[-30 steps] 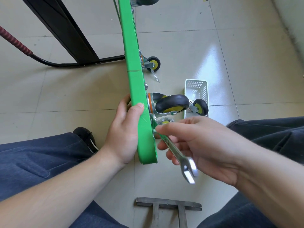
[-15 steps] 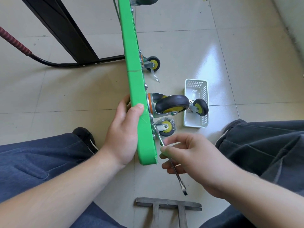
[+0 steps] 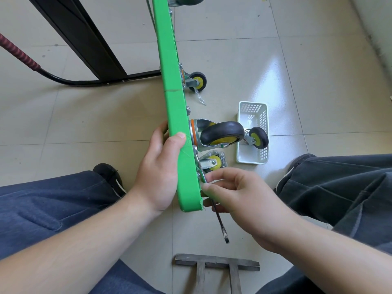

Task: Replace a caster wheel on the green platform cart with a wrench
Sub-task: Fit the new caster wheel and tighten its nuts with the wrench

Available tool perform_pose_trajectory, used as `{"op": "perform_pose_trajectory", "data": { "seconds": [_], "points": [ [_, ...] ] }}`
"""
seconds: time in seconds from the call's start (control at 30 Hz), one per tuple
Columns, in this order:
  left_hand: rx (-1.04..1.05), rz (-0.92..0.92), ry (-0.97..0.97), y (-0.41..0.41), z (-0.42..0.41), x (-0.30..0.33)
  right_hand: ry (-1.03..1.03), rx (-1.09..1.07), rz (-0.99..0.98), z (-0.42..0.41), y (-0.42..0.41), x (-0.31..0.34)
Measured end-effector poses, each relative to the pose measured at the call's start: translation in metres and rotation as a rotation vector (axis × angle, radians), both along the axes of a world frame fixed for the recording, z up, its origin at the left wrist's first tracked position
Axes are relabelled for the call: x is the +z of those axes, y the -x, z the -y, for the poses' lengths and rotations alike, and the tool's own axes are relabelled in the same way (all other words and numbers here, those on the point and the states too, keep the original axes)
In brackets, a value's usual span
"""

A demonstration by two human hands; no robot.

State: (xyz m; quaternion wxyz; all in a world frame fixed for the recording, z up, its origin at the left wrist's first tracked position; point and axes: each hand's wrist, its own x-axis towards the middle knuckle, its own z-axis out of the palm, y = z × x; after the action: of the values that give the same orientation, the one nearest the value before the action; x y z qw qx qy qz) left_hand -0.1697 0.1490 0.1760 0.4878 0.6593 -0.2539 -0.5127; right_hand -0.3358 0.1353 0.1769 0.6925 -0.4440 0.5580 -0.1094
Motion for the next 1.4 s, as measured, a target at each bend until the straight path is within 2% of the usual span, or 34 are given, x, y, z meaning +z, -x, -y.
{"op": "perform_pose_trajectory", "data": {
  "seconds": [0.57, 0.83, 1.0, 1.4],
  "points": [
    [0.007, -0.041, 0.027, 0.001, 0.001, -0.003, 0.041, 0.011, -0.001, 0.007, -0.004, 0.017],
    [0.005, -0.075, 0.048, 0.0, 0.001, -0.002, -0.093, -0.028, 0.058, 0.02, -0.012, 0.048],
    [-0.015, -0.041, 0.046, -0.001, 0.001, -0.002, -0.055, -0.013, 0.06, 0.037, -0.016, 0.065],
    [-0.027, 0.003, 0.043, -0.002, 0.001, -0.004, -0.176, -0.034, 0.117, 0.041, -0.009, 0.071]
  ]
}}
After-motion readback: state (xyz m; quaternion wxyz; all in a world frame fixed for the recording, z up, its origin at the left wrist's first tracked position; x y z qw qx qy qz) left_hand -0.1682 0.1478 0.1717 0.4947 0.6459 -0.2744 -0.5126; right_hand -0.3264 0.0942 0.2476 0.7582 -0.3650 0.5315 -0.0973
